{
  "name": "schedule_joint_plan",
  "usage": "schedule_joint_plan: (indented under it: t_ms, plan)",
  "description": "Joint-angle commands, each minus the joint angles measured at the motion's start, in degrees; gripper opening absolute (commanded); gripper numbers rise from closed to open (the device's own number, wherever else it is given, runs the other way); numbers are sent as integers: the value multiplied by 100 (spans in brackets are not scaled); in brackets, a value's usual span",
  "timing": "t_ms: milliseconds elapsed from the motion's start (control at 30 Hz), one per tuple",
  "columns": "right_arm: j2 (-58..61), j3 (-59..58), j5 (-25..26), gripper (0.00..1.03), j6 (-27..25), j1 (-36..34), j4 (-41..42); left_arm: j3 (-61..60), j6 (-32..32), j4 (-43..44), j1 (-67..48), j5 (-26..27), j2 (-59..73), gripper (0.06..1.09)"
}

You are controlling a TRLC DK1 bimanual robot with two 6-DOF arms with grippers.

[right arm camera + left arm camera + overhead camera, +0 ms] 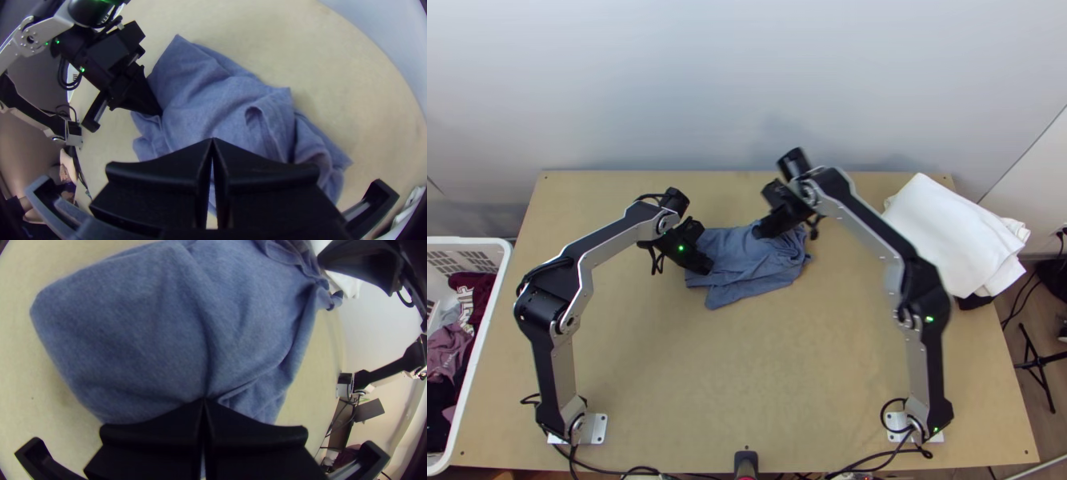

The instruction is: Fold the t-shirt

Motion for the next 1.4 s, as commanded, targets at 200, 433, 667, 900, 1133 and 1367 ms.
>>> schedule_joint_plan:
  t_ms: [200,433,667,900,1133,1367]
  plan:
    - [971,495,337,3,40,345,121,-60,-48,-3,23,-4,-37,10]
    - [742,-269,680,3,-74,-402,631,-86,-48,-3,14,-4,-54,10]
    - [-22,-1113,750,3,-206,-1122,851,-86,-48,6,-12,-4,-37,10]
    - [-1095,-1948,777,3,-250,-1694,824,-95,-48,15,-65,-4,-28,10]
    - [-1305,-2168,618,41,66,-1694,358,-297,-74,-20,-135,5,-336,11]
    - [-822,-1966,-480,77,436,-1703,7,-244,-74,-416,-320,5,-1012,105]
